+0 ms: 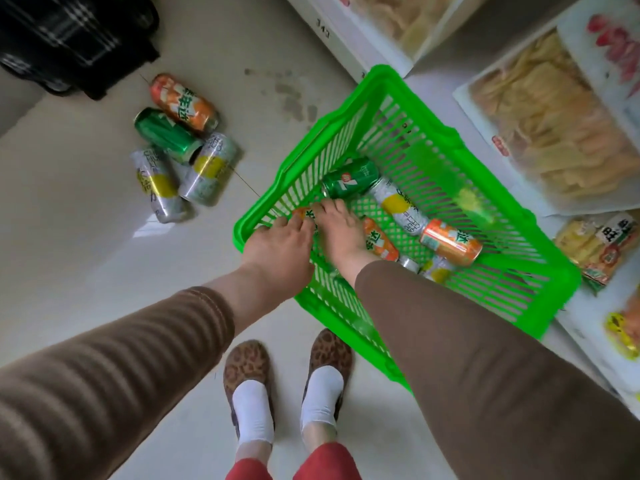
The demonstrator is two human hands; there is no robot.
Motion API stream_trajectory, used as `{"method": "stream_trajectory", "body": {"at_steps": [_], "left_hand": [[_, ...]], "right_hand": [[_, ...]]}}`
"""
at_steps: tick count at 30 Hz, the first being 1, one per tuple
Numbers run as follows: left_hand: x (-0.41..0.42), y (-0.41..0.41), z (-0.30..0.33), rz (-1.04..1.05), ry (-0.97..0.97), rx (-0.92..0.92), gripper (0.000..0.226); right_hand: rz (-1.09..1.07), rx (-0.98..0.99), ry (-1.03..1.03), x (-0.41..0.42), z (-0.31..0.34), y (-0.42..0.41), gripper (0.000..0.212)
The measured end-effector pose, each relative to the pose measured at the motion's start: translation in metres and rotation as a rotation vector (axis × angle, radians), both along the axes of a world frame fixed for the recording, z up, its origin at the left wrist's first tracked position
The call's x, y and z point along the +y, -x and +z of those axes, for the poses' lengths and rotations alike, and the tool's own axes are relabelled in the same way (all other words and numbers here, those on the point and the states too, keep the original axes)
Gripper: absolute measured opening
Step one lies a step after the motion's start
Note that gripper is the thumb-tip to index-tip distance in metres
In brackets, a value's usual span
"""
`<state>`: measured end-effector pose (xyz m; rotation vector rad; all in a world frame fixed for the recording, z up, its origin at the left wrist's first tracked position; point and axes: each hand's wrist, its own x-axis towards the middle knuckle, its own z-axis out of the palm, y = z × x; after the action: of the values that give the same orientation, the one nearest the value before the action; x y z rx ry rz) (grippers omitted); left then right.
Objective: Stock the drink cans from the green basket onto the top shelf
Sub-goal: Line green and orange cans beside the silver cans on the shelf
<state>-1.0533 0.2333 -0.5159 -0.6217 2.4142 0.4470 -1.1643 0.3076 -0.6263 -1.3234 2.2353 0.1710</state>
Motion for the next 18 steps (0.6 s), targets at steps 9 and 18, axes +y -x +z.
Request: {"method": "stream_trajectory", "body": {"at_steps": [9, 18], "left_hand": [[-0.002, 0.000, 0.010, 0.096, -0.036, 0.000, 0.072], [-0.026, 0.026, 0.206, 0.188, -0.060, 0.171, 0.094]], "right_hand": [[-0.427, -0.068, 0.017, 0.011, 0.007, -0.009, 0.059], [-0.785, -0.246, 0.453, 0.015, 0.265, 0.030, 0.066]]}}
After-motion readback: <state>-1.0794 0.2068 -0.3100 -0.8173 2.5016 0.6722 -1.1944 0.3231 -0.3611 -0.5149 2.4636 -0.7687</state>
